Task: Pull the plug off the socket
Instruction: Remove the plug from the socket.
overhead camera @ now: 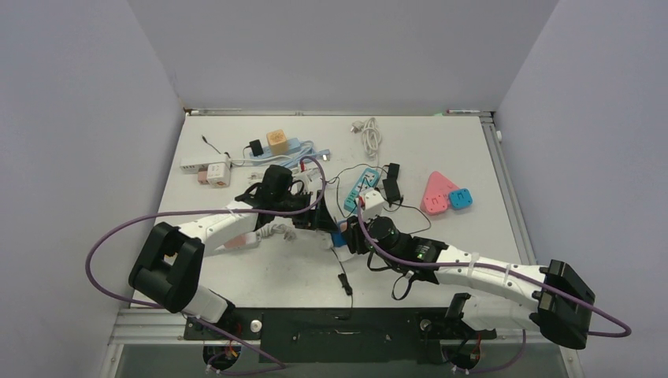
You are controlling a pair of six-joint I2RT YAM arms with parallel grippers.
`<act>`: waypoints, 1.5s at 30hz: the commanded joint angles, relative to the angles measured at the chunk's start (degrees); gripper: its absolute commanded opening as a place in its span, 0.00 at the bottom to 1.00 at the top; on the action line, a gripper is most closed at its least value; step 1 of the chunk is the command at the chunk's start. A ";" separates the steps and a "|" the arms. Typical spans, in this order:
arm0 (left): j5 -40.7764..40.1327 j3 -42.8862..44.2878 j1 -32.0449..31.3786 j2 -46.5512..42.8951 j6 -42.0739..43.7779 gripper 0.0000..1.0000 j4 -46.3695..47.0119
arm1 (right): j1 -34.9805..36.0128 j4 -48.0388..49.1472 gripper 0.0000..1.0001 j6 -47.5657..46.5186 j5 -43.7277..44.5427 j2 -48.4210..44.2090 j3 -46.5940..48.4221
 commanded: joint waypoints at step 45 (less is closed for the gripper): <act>3.35 2.39 -2.10 1.78 -1.51 0.11 4.30 | 0.08 6.69 0.05 5.53 -4.50 1.94 2.15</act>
